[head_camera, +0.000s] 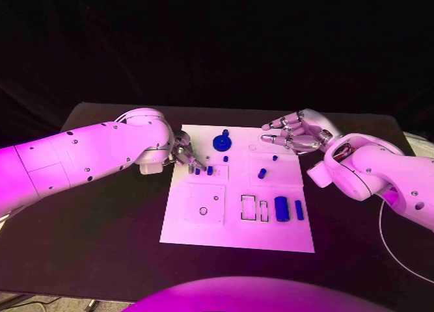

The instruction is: Assemble the parts on the task board

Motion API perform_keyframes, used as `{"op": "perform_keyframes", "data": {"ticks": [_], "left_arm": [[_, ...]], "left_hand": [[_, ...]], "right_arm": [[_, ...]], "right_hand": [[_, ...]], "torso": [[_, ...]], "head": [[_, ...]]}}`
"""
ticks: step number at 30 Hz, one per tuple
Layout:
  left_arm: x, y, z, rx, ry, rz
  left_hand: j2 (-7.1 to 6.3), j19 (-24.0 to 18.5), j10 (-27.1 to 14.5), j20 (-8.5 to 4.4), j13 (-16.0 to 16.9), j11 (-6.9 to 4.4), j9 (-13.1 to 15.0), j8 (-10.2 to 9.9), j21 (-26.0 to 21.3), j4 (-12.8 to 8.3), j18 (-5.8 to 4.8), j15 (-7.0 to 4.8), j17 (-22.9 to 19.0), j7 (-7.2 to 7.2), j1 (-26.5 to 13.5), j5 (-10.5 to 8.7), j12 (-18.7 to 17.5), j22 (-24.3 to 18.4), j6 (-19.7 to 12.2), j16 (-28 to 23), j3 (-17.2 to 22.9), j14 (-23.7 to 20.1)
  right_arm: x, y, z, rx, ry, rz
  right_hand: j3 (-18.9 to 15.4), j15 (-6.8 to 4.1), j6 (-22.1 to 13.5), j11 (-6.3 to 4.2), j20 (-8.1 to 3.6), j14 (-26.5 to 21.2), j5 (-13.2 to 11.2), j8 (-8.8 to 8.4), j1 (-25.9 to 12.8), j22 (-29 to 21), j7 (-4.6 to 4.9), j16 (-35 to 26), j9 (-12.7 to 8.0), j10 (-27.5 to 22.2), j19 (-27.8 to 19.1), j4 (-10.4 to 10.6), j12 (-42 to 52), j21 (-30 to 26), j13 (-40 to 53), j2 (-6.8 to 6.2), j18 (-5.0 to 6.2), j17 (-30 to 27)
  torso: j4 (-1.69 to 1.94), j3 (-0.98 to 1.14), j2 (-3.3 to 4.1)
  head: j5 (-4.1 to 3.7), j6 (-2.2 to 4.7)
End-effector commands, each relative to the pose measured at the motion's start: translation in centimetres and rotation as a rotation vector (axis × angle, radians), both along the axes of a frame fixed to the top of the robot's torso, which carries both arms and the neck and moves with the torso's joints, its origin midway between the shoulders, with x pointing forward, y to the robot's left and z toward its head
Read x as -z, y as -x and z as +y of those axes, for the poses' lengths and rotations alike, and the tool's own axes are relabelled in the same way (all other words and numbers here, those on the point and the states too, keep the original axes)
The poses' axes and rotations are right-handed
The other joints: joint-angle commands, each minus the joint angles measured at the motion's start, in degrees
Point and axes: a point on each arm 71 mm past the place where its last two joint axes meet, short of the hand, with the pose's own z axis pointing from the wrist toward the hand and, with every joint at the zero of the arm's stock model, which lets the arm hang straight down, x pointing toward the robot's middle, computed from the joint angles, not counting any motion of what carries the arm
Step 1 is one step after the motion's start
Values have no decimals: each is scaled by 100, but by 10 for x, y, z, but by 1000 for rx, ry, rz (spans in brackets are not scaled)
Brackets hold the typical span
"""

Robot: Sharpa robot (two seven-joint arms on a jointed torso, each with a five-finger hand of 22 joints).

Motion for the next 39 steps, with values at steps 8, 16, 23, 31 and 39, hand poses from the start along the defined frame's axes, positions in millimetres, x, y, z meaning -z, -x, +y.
{"op": "perform_keyframes", "data": {"ticks": [8, 16, 23, 31, 39], "left_arm": [[-11, 1, 10, -97, 86, -88], [-23, -2, 7, -139, 400, -120], [-31, -7, -8, -5, 509, -251], [-27, -7, -41, 264, 445, -446], [-16, -5, -60, 373, 338, -463]], "left_hand": [[66, 362, -20, -29, -7, 35, -19, -5, -23, 318, -93, -39, 1507, 3, 127, -526, -26, 1019, 15, 17, -515, 603], [310, -228, -1353, 80, -1816, 296, -123, -225, -1529, 402, 224, 167, 1235, 256, 486, -316, -1816, 35, -661, -179, -856, 505], [351, -1930, -3023, 557, -2585, 868, -588, -686, -5153, 31, 707, 654, -2258, 858, 1863, -187, -2840, -2312, -1760, -3365, -872, -1567], [208, -1797, -2915, 592, -3752, 876, -1379, -1378, -5679, -439, 788, 671, -3125, 756, 3100, -407, -3801, -2796, -1462, -4072, -302, -1828], [-48, -751, -2537, 525, -4731, 862, -2041, -2073, -5023, -397, 711, 584, -1444, 690, 3010, -485, -4477, -2495, -986, -2139, -81, -339]], "right_arm": [[1, 0, 0, -13, 1, -2], [1, 0, 0, -12, 3, 0], [1, 0, -1, -10, 4, 1], [1, 0, 1, -14, 3, -6], [1, 0, 2, -15, 4, -8]], "right_hand": [[-35, 0, 38, -7, -7, 245, 45, 9, -46, -9, -7, -27, 4, 1, -27, 4, 17, -31, -12, 41, 111, -6], [-35, 0, 38, -7, -7, 245, 45, 9, -46, -9, -7, -27, 4, 1, -27, 4, 17, -31, -12, 41, 111, -6], [-35, 0, 38, -7, -7, 245, 45, 9, -46, -9, -7, -27, 4, 1, -27, 4, 17, -31, -12, 41, 111, -6], [-31, -2, 40, -10, -7, 246, 66, 9, -29, -14, -8, -29, 4, 3, -28, 4, 30, -35, -9, 68, 112, -6], [-27, -2, 41, -11, -8, 246, 70, 10, -18, -14, -9, -31, 4, 2, -28, 2, 30, -36, -10, 79, 112, -8]], "torso": [[-1, 1, 3], [3, 7, -2], [0, 4, -2], [-10, -2, 12], [1, 5, 6]], "head": [[-15, 14], [-33, 28], [-35, 49], [-89, 105], [-127, 123]]}}
